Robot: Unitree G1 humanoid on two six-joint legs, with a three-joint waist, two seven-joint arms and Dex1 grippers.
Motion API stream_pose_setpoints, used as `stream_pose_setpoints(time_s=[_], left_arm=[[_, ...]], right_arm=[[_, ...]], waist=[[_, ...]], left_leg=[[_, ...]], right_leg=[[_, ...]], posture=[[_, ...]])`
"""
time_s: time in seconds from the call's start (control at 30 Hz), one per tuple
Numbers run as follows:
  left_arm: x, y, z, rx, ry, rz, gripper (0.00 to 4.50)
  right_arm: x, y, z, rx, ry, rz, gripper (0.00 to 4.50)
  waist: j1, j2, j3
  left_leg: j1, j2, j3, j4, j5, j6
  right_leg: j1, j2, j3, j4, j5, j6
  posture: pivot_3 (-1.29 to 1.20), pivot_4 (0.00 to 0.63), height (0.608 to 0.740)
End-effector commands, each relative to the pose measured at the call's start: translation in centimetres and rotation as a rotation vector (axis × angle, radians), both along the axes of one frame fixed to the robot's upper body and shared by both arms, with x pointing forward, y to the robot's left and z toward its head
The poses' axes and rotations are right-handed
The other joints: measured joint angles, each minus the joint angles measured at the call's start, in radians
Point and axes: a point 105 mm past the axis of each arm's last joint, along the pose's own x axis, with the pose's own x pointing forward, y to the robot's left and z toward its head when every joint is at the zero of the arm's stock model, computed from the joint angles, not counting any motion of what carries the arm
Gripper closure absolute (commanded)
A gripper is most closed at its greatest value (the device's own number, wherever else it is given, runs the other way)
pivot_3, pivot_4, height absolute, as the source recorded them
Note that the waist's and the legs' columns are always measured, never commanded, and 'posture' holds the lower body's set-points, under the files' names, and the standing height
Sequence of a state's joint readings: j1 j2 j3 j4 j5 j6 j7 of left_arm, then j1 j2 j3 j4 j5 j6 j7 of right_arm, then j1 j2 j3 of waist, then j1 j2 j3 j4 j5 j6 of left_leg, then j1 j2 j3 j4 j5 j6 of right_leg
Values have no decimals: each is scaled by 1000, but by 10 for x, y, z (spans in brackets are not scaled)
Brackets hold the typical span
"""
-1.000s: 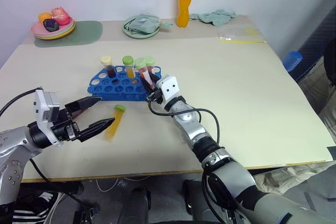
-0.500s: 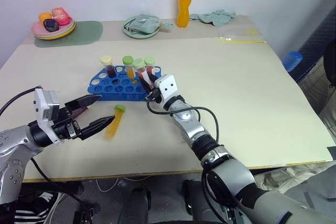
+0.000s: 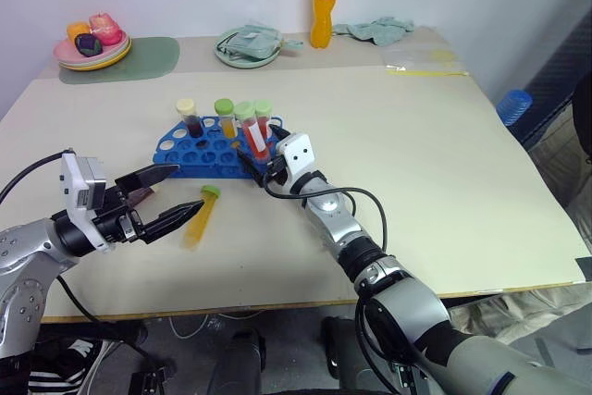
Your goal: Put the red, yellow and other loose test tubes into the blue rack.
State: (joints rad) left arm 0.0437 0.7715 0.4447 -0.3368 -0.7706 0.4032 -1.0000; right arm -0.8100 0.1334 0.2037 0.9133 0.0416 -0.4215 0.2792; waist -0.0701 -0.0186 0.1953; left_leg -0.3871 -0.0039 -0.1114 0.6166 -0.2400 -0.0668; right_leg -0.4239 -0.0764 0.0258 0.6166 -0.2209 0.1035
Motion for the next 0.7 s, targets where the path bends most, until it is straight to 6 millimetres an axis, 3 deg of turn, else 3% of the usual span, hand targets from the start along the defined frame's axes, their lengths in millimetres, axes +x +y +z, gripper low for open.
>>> stream_pose_setpoints(time_s=[0.03,0.5,0.7], left_arm=[[0,-4,8,9,-50,-10,0],[3,-10,4,-8,-52,-17,0],[4,-12,2,-18,-55,-17,0]], right_arm=[[-14,26,23,83,-50,59,19],[-13,-16,38,-160,6,38,19],[-9,-27,52,-156,105,18,19]], waist=[[0,0,0],[2,0,0],[2,0,0]], left_leg=[[0,0,0,0,0,0],[0,0,0,0,0,0],[0,0,0,0,0,0]], right_leg=[[0,0,0,0,0,0],[0,0,0,0,0,0],[0,0,0,0,0,0]], posture=[[0,150,740],[0,150,740],[0,150,740]])
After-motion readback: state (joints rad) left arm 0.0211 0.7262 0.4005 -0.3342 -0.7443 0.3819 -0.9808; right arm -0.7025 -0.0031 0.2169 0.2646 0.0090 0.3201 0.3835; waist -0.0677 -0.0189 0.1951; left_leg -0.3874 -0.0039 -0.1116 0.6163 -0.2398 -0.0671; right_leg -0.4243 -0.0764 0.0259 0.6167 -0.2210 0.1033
